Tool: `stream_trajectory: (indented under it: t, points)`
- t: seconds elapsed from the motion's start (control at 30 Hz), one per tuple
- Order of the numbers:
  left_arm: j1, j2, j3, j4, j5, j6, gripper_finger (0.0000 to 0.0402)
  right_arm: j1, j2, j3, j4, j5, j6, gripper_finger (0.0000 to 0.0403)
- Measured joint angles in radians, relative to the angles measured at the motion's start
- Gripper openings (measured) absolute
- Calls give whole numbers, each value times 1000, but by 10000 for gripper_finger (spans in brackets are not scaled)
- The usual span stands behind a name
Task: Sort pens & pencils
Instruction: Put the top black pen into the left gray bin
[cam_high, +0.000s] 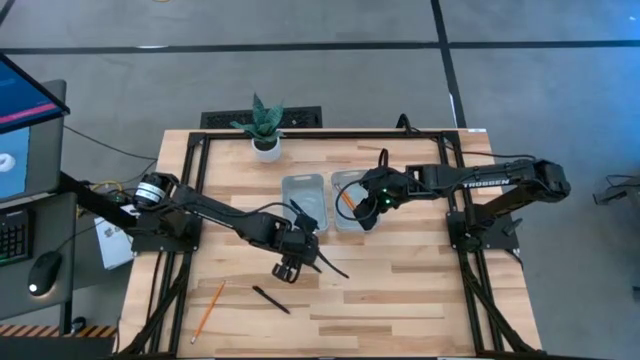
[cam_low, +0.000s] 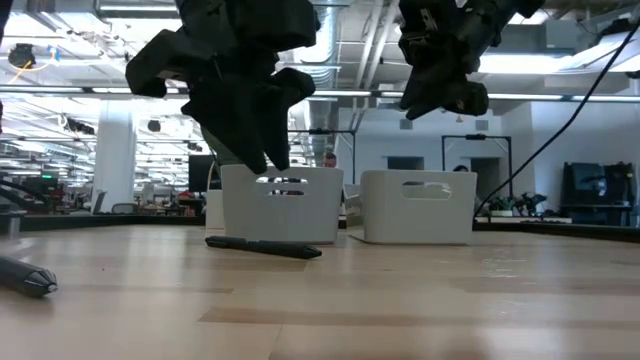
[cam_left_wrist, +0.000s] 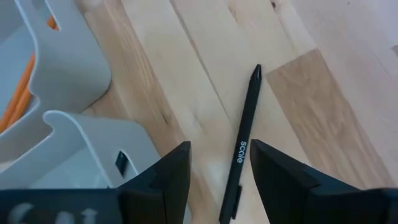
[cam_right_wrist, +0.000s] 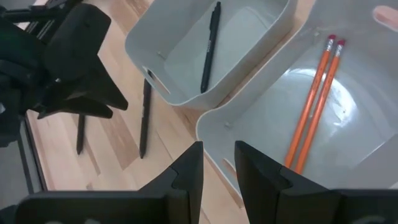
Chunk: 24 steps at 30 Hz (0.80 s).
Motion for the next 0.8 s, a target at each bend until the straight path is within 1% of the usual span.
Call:
stream_trajectory:
  t: [0.17,0.43,0.6,0.7,0.8]
  points:
    - [0,0,0,4,-30,-4,157,0,0,0,-6,0,0,113]
    - [-1,-1,0,4,-28,-12,157,0,0,0,-11,0,-3,113]
    - [-1,-1,0,4,-9,-12,158,0,0,0,-12,0,-3,113]
    - [-1,-1,0,5,-7,-13,167,0,0,0,-14,0,-3,113]
    - [-1,-1,0,5,-7,-13,186,0,0,0,-14,0,-3,113]
